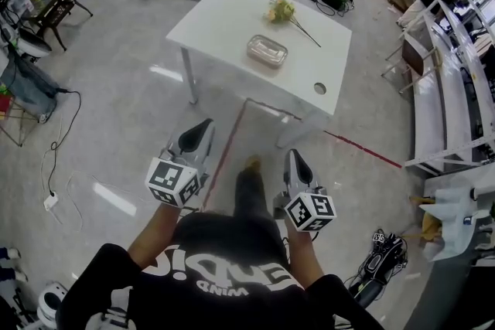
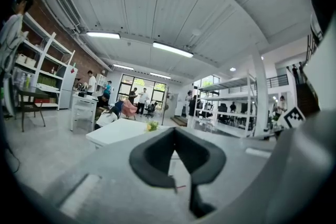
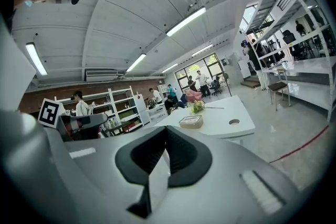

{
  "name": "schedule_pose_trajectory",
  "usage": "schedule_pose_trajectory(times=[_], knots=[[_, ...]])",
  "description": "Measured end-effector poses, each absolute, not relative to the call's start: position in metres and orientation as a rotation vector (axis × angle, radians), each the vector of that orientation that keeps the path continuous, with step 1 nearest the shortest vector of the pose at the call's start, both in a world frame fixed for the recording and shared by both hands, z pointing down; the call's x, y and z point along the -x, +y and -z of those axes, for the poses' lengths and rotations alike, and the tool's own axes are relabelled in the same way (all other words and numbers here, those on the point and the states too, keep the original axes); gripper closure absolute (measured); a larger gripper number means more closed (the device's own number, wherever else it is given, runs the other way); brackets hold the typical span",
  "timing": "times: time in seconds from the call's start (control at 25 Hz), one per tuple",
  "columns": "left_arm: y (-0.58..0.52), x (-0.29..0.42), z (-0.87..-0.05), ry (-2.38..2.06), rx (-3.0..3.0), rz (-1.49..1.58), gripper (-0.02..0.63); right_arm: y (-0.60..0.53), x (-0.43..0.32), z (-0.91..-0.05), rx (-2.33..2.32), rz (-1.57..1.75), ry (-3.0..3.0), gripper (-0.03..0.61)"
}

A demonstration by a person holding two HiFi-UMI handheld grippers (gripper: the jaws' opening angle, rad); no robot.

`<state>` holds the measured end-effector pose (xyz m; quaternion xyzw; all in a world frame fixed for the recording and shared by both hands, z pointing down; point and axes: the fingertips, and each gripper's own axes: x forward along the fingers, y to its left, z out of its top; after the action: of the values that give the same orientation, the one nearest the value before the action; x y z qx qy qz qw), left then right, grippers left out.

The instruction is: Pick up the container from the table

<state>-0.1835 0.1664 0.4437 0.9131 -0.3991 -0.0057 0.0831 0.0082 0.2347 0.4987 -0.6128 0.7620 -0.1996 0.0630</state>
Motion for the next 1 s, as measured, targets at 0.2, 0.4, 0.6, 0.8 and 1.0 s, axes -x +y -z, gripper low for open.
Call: schedule_pose_trajectory(times=[0.2, 0.4, 0.6, 0.8, 1.0], knots=[[0.121, 0.168, -0.447, -1.209, -2.713, 0.020, 0.612, 0.185, -0.023, -0.500, 1.830, 0.606, 2.320, 0.577], [0.072, 0.148, -0.446, -1.239, -2.695, 0.021, 0.612, 0.132, -0.045, -0.501, 1.811, 0.617, 2.336, 0.577], [0.022, 0.125, -0.438, -1.244, -2.677, 0.005, 0.612, 0.076, -0.063, -0.490, 1.793, 0.629, 2.356, 0.577], [-0.027, 0.090, -0.434, -1.258, -2.659, -0.010, 0.612, 0.023, -0.096, -0.486, 1.765, 0.654, 2.372, 0.577], [-0.071, 0.063, -0.428, -1.290, -2.645, -0.023, 0.612, -0.026, -0.126, -0.482, 1.738, 0.669, 2.380, 0.577]])
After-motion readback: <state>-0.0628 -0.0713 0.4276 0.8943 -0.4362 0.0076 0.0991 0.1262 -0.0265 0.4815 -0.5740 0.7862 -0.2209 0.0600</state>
